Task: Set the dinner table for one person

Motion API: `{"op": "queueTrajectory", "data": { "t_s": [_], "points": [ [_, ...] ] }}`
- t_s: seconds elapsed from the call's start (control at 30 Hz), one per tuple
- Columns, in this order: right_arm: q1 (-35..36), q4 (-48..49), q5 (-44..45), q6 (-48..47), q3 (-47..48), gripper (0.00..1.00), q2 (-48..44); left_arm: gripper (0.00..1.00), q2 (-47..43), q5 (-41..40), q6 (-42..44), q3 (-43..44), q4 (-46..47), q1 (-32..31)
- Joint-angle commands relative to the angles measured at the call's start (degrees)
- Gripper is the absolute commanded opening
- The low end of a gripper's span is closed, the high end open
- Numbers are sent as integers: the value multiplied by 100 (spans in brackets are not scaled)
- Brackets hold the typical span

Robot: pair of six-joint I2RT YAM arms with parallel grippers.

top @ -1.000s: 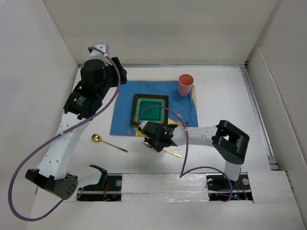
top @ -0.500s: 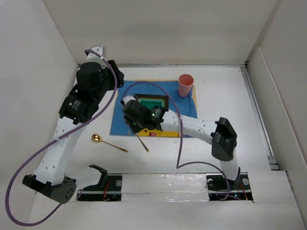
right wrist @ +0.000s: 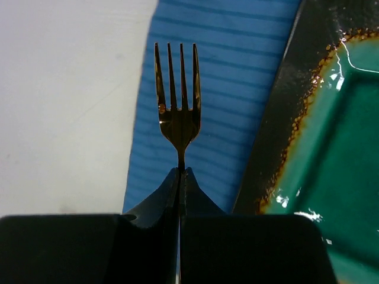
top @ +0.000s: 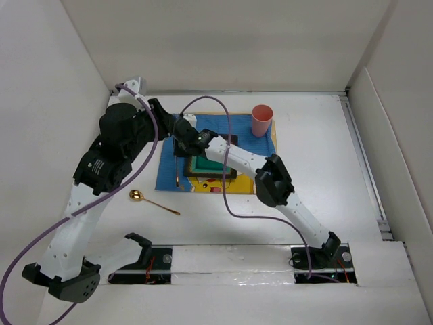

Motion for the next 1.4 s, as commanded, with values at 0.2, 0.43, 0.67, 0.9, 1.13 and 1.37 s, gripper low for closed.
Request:
{"op": "queueTrajectory", "data": {
  "t_s": [0.2, 0.43, 0.67, 0.9, 1.13, 1.37],
  "points": [
    [-89, 823, 248, 1310, 1010, 0, 716, 33, -141, 391, -225, -554, 241, -265],
    [-203, 1000, 186, 1548, 1221, 0, 1050, 33, -264, 242, -217, -747, 197, -389],
    [-370, 999, 54, 1382, 1424, 0, 1252, 33, -282, 110, -181, -695, 180, -389],
    [-493, 938, -112, 1092, 1467, 0, 1287, 33, -282, 66, -208, -783, 259, -389],
    [-546, 885, -455, 881, 1424, 15, 1366, 34, -220, -31, -190, -747, 303, -389],
    [-599, 859, -605, 714, 1424, 38, 1261, 34, -185, -84, -190, -712, 338, -389]
  ]
}}
